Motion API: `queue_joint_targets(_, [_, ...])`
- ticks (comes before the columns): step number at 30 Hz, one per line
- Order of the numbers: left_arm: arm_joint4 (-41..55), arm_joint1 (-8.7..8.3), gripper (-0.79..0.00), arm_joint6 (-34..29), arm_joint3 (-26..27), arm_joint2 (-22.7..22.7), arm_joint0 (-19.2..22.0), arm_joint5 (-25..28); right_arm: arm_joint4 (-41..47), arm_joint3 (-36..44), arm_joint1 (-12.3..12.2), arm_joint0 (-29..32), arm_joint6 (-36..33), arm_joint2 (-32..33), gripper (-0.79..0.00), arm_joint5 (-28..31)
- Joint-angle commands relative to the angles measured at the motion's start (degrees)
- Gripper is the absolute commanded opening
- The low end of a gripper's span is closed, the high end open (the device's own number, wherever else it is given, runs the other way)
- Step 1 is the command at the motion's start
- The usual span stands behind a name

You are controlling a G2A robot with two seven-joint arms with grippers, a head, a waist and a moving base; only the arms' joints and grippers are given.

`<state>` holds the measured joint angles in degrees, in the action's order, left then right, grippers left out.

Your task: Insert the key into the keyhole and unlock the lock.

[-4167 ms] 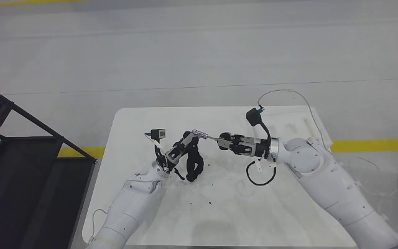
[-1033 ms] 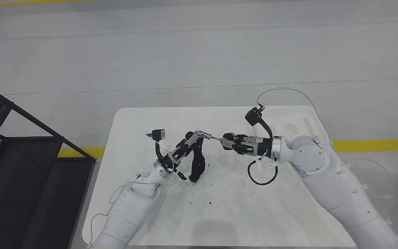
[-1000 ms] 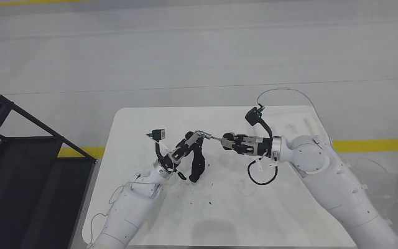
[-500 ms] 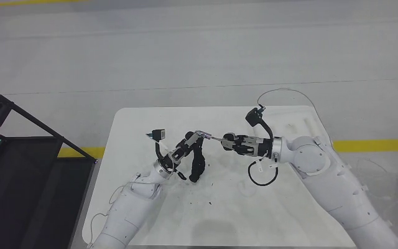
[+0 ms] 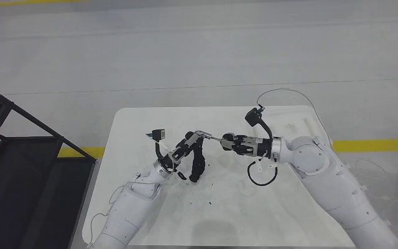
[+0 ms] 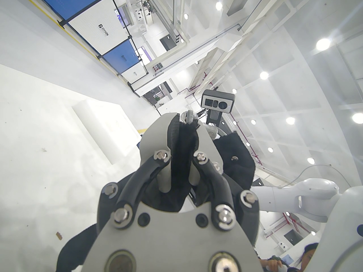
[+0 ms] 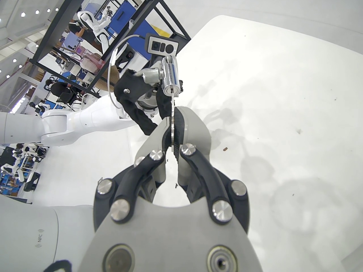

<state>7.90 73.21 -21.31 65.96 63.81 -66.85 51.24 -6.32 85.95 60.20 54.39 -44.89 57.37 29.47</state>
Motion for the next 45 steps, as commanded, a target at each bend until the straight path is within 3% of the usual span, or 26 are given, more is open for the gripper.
queue_joint_targets(1, [0.0,0.0,-0.785,0.0,0.0,0.0,0.0,0.0,0.06,-0.09,0.04,-0.06,-0.08,-0.02,-0.785,-0.02])
queue_joint_targets(45, [0.0,0.0,-0.785,0.0,0.0,0.0,0.0,0.0,2.89,-3.28,1.48,-2.1,-0.66,-1.95,-0.785,1.95])
